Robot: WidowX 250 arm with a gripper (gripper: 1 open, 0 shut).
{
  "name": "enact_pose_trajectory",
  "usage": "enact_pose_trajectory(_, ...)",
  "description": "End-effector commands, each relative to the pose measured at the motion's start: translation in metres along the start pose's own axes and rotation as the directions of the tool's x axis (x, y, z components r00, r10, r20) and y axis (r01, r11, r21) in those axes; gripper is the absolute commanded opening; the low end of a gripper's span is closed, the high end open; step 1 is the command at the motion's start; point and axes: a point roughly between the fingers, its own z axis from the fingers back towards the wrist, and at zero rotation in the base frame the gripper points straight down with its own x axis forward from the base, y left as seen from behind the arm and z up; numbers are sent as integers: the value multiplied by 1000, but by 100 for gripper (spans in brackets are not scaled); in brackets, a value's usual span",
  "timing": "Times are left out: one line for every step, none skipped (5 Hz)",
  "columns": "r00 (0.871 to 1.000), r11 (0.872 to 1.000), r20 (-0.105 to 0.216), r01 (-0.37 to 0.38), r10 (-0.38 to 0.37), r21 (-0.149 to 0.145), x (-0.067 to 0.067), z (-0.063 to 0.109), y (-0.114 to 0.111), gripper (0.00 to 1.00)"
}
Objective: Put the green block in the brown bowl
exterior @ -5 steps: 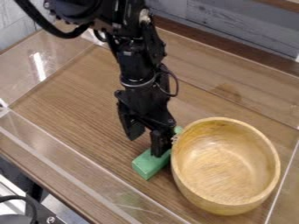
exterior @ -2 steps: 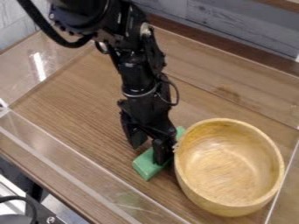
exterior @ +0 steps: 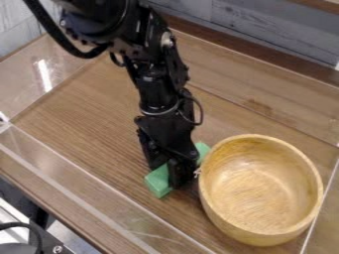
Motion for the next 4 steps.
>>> enact_pose_trajectory(999, 1000, 32, 15, -16, 17, 8, 13, 2, 0)
enact_pose_trajectory(999, 1000, 28, 20, -20, 19, 9, 18, 2, 0)
enact_pose_trajectory(999, 1000, 26, 21, -22, 20, 9, 23, 3, 0)
enact_pose_trajectory(999, 1000, 26, 21, -22, 22, 10, 29, 3, 0)
